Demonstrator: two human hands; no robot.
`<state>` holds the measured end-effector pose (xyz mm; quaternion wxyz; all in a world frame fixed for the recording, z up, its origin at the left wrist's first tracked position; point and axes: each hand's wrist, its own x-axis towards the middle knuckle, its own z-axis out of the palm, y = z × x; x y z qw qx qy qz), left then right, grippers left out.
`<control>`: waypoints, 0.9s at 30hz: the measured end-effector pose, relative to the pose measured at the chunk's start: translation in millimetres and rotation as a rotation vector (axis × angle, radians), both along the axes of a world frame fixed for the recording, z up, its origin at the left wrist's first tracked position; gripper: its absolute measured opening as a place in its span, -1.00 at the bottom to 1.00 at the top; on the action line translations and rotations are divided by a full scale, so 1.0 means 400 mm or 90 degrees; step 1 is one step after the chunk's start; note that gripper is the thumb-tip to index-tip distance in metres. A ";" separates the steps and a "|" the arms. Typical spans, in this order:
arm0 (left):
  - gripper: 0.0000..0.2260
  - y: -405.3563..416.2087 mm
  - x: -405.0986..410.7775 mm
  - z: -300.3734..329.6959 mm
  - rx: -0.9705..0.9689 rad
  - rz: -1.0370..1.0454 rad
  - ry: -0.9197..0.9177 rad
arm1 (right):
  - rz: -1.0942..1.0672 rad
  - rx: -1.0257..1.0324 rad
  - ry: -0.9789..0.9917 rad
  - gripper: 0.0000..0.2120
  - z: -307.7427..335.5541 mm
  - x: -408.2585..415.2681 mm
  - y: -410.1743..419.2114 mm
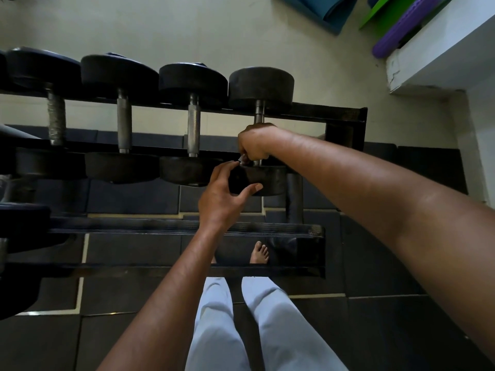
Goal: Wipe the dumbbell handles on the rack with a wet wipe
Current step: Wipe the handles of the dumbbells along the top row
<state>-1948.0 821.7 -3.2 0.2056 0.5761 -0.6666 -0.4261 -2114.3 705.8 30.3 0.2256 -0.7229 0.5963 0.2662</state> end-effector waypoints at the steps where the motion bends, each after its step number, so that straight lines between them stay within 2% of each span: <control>1: -0.33 0.000 0.001 0.000 0.000 0.000 -0.001 | -0.007 0.011 -0.011 -0.81 0.003 0.000 0.000; 10: -0.31 0.007 -0.005 0.009 0.004 0.011 -0.019 | -0.175 0.038 -0.220 -0.85 0.028 -0.092 0.068; 13: -0.33 0.011 -0.008 0.016 0.015 0.021 -0.008 | -0.290 0.000 -0.308 -0.82 0.025 -0.124 0.111; 16: -0.44 0.028 0.009 0.038 -0.002 0.039 -0.030 | -0.442 -0.067 -0.439 -0.73 0.033 -0.137 0.173; 18: -0.51 0.048 0.035 0.066 -0.025 0.058 -0.049 | -0.489 -0.128 -0.508 -0.72 0.058 -0.119 0.219; 23: -0.58 0.138 0.137 0.148 -0.064 0.084 -0.109 | -0.386 -0.279 -0.507 -0.75 0.140 -0.009 0.347; 27: -0.59 0.245 0.252 0.199 -0.084 0.122 -0.183 | -0.266 -0.312 -0.466 -0.79 0.173 0.124 0.455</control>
